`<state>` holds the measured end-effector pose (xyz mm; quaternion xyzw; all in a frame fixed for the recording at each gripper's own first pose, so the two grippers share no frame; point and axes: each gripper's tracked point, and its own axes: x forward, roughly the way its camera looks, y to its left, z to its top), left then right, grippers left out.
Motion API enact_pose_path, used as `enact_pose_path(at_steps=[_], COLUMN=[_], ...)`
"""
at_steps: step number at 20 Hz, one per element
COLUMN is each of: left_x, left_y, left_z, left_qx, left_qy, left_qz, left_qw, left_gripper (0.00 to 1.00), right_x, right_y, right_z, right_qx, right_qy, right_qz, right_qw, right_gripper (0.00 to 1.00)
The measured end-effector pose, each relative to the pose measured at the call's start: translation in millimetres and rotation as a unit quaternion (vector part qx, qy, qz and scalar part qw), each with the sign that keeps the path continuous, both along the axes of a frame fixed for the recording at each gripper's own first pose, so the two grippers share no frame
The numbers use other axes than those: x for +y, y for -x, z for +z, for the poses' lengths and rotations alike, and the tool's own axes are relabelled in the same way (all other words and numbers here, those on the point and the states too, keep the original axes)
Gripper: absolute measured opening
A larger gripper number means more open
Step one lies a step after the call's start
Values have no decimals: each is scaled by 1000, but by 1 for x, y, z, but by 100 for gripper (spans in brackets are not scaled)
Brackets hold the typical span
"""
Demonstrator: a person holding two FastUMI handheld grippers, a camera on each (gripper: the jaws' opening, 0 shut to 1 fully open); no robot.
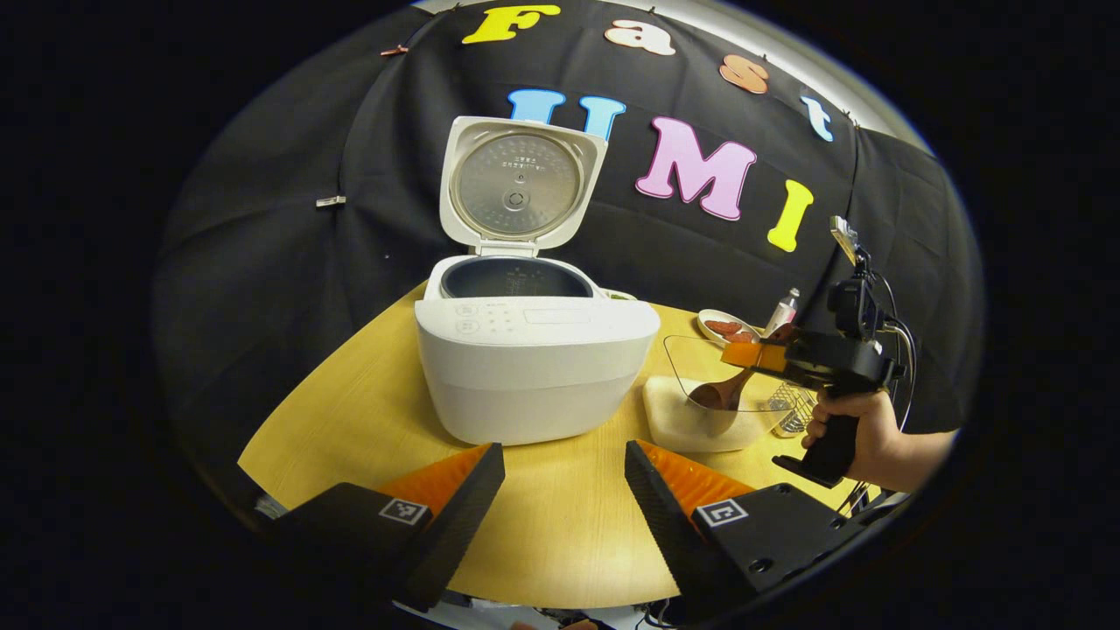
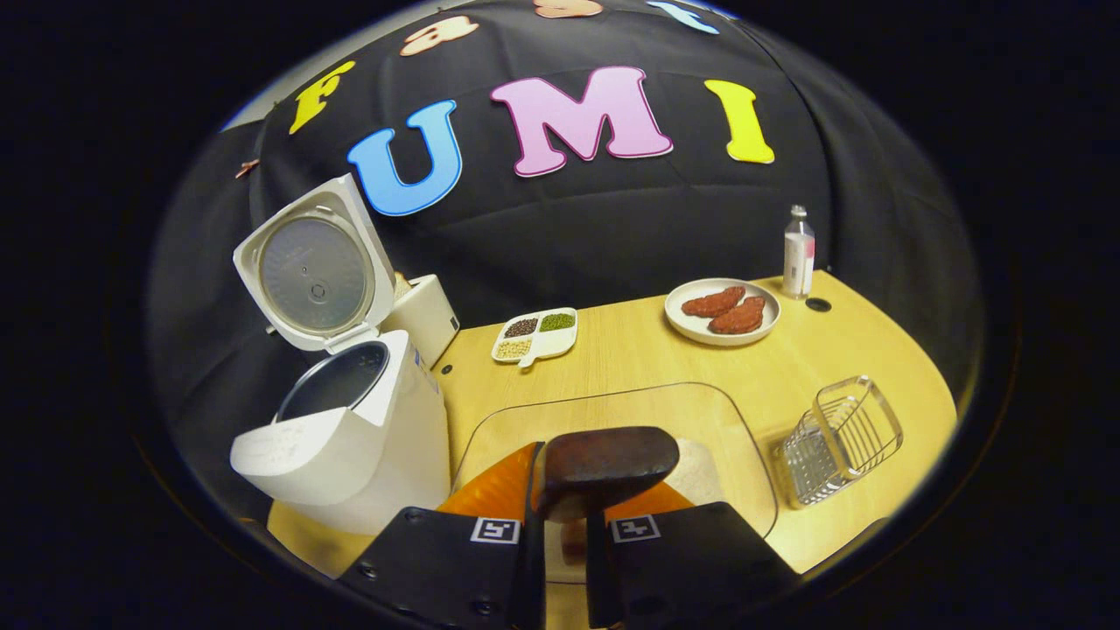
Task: Close the left gripper, press the button to open the rice cooker; take a wooden spoon from the chopstick holder with the right hand, scoop a spoonful of rice and pour it into the rice cooker, then put the wooden spoon back into the chopstick holder.
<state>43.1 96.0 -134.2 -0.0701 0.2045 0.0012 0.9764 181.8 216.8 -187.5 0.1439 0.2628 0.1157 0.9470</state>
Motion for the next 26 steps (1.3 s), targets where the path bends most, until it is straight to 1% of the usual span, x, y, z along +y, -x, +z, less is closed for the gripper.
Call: enact_pose_path(at_steps=[2,5,7,10,12,15,17,20,23,25,26], left_x=[1,5,8,12,13,14,11,6,-2,-6,-9], left_y=[3,9,11,13,11,9,7,6,7,9,9], left_z=[1,0,0,0,2,7,11,17,21,23,23], left_qx=[0,3,4,6,5,-1,-4,-8,-12,-15,-15], left_qy=[3,7,13,20,19,12,9,7,8,12,18], left_qz=[0,4,8,13,13,8,3,-5,-11,-12,-11], left_qw=[1000,1000,1000,1000,1000,1000,1000,1000,1000,1000,1000], left_gripper=[96,96,97,96,96,96,96,96,96,95,95], right_x=[10,13,4,-11,-25,-52,-66,-87,-92,-87,-84], right_y=[2,0,-3,-7,-8,-10,-11,-15,-21,-26,-28], right_z=[1,2,0,5,8,12,14,29,55,70,78], right_qx=[26,65,85,100,108,111,121,119,110,107,108], right_qy=[-46,-101,-122,-164,-190,-213,-232,-268,-307,-326,-339], right_qz=[-12,-42,-62,-91,-115,-151,-174,-201,-210,-207,-206], right_qw=[999,992,987,977,969,959,949,935,922,916,911], right_gripper=[23,23,23,23,22,23,23,23,23,23,23])
